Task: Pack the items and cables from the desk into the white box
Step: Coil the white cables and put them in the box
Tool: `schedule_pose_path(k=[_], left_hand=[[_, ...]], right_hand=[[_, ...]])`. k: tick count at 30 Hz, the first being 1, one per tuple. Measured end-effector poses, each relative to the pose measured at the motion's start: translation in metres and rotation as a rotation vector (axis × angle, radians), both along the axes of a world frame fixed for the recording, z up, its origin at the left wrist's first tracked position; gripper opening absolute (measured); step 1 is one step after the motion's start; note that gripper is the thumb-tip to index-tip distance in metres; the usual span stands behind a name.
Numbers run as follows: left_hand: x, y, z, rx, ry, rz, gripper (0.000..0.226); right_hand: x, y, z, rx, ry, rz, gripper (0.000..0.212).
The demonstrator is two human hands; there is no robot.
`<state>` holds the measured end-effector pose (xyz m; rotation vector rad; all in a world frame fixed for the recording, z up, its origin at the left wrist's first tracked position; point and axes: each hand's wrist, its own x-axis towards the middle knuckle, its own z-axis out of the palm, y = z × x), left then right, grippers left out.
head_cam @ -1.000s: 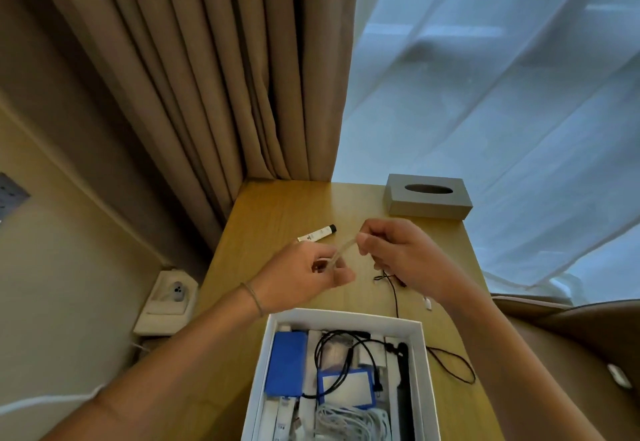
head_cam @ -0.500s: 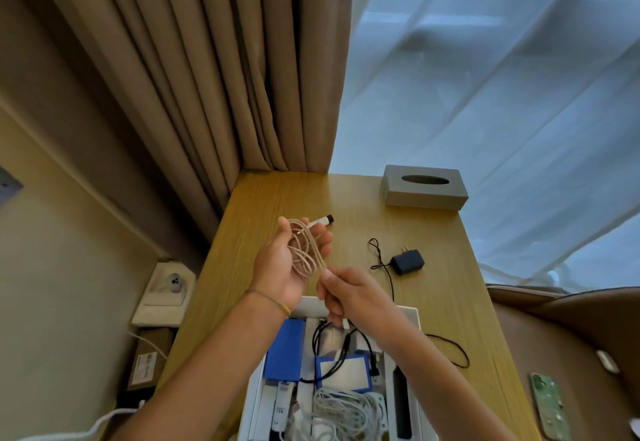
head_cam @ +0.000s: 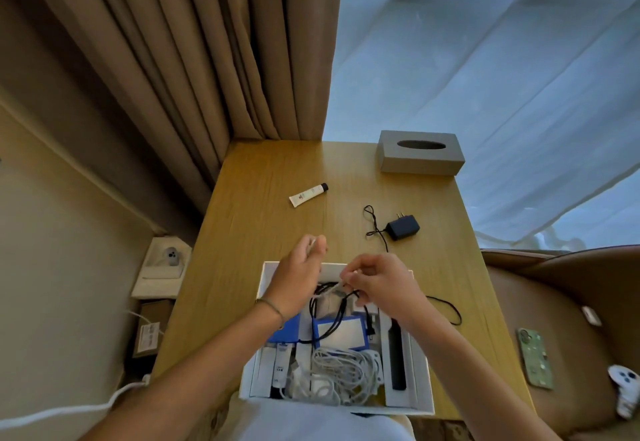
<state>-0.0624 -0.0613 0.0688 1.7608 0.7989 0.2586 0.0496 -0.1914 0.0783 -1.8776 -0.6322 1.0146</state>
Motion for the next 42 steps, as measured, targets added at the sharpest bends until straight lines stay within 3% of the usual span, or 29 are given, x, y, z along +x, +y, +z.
schedule_pose_path(k=[6, 10, 16, 20, 25, 34, 38, 42], left_hand=[[-0.025, -0.031, -0.058, 0.254, 0.152, -0.294, 0.037], [-0.034, -0.041, -0.089, 0.547, 0.232, -0.516, 0.028], [-0.028, -0.05, -0.115, 0.733, 0.326, -0.654, 0.043], [-0.023, -0.049, -0.129, 0.915, 0.298, -0.763, 0.046], [-0.023, -0.049, -0.148, 0.977, 0.368, -0.957, 0.072], [-0.023, -0.054, -0.151, 1.011, 0.391, -1.008, 0.074], [-0.023, -0.055, -0.133, 0.868, 0.32, -0.923, 0.07], [-0.024, -0.048, -0.102, 0.781, 0.092, -0.732, 0.058]], right_hand=[[-0.012, -0.019, -0.047, -0.2, 0.042, 0.122, 0.011], [-0.023, -0.031, -0.076, -0.299, -0.044, 0.103, 0.011], [-0.022, -0.041, -0.1, -0.423, -0.23, 0.102, 0.005], [-0.02, -0.049, -0.102, -0.446, -0.385, 0.115, 0.02], [-0.023, -0.053, -0.095, -0.374, -0.485, 0.082, 0.018], [-0.024, -0.053, -0.094, -0.299, -0.54, 0.055, 0.017], [-0.021, -0.051, -0.082, -0.191, -0.526, 0.01, 0.015], [-0.006, -0.047, -0.062, -0.069, -0.494, -0.056, 0.015]])
